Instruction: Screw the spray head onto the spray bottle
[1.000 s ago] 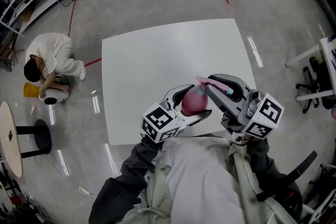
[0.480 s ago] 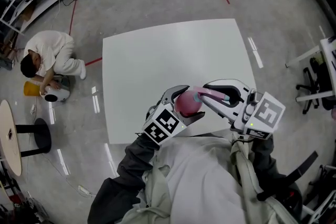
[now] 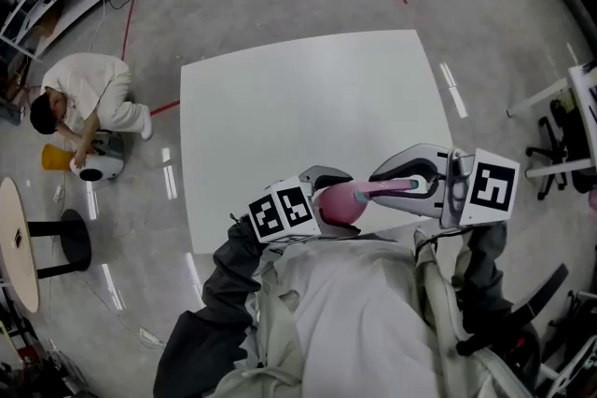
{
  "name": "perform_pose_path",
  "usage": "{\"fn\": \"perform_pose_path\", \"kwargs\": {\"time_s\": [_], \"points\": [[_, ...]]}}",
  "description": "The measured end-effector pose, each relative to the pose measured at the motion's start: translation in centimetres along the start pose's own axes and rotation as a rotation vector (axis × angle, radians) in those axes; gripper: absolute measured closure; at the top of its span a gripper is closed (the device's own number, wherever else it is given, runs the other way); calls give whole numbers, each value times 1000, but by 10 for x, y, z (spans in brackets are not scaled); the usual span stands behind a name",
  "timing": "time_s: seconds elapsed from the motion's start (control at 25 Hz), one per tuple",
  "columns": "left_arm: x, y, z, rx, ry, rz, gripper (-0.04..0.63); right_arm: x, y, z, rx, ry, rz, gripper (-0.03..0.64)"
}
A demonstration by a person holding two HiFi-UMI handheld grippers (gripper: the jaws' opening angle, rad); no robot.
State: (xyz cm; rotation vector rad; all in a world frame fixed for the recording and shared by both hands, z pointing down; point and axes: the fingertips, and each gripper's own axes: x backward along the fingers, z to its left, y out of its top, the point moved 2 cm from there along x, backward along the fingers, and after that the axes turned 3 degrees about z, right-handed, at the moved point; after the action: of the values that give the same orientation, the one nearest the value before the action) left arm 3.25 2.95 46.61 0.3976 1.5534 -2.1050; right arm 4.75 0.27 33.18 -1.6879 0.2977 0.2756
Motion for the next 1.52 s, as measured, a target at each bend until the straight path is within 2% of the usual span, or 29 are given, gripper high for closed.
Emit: {"fn": "perform_pose_path", "kwargs": {"time_s": [0.16, 0.24, 0.28, 0.48, 0.64, 0.72, 0.84, 0.88, 0.96, 1.04, 1.16, 1.24, 1.44, 1.52], "points": [[-9, -3, -19, -7, -110, 55, 169, 2, -6, 14, 5, 78, 57, 554], [-11, -7, -21, -20, -121, 78, 169, -1, -11, 16, 2, 101, 101, 554], [-11, -6, -18, -23, -105, 65, 169, -3, -9, 14, -13, 87, 94, 555], [-9, 19, 10, 16, 94, -138, 169, 2, 12, -22, -181, -149, -155, 555], [-1, 29, 32, 103, 244, -254, 169, 11, 13, -42, -222, -344, -195, 557], [8, 27, 43, 139, 350, -260, 169, 13, 11, -53, -281, -451, -208, 557], [12, 19, 57, 134, 545, -184, 169, 14, 6, -64, -409, -615, -245, 557], [12, 18, 60, 130, 579, -176, 169, 12, 7, -64, -407, -646, -245, 557], [14, 26, 61, 158, 560, -253, 169, 11, 14, -62, -308, -682, -246, 555], [23, 36, 59, 199, 507, -370, 169, 16, 28, -58, -194, -679, -308, 528], [37, 43, 61, 170, 504, -433, 169, 29, 50, -37, -125, -528, -436, 402], [45, 46, 61, 147, 490, -459, 169, 34, 52, -23, -82, -457, -433, 397], [54, 47, 60, 128, 483, -475, 169, 23, 42, -24, -58, -446, -389, 398], [54, 48, 63, 146, 496, -472, 169, 11, 38, -22, -43, -441, -352, 397]]}}
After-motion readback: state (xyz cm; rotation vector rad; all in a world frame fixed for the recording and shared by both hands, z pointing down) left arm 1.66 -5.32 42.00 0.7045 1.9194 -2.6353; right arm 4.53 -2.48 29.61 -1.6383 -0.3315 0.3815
